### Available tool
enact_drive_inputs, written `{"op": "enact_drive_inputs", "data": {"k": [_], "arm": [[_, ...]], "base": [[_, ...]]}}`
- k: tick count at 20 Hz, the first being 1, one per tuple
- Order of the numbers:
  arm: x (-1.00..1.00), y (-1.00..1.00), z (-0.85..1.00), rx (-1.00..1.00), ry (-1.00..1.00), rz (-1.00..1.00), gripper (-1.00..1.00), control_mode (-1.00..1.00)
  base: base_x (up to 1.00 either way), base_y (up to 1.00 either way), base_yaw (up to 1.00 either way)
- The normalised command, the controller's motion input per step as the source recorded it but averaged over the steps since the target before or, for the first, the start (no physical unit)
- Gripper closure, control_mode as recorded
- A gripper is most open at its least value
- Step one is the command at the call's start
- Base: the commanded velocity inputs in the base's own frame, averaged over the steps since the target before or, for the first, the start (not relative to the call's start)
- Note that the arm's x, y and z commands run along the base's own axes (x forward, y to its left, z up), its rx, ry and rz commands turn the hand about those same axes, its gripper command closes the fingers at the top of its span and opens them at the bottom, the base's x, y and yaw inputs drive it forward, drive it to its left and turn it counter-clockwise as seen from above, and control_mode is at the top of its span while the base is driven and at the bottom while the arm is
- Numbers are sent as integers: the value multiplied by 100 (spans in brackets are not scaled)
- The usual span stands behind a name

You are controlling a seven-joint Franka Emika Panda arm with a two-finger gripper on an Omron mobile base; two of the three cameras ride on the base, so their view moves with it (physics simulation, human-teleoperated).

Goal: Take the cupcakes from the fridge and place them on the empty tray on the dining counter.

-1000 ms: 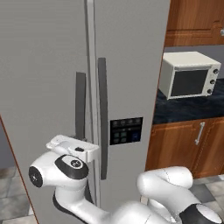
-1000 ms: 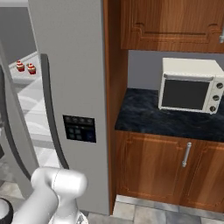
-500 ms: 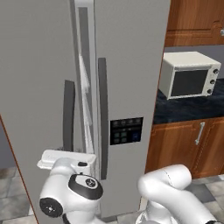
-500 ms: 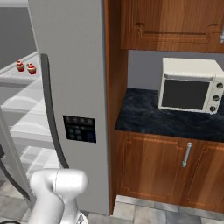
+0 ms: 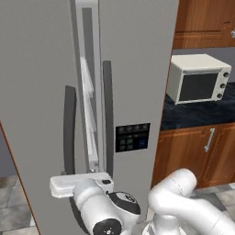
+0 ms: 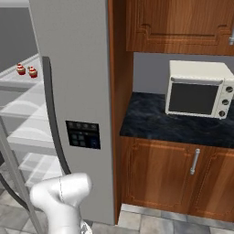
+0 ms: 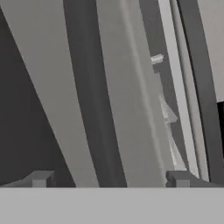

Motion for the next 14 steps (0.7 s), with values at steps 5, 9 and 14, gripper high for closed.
{"op": "enact_drive_inputs", "data": {"k": [5,9,14], "arm": [[-100,-11,31,20,10,32,-100,-100],[-54,-65,71,29,12,20,-100,-100],[4,-82,61,32,25,14,-100,-100]], "base": [[0,0,0],[0,0,0],[0,0,0]]}}
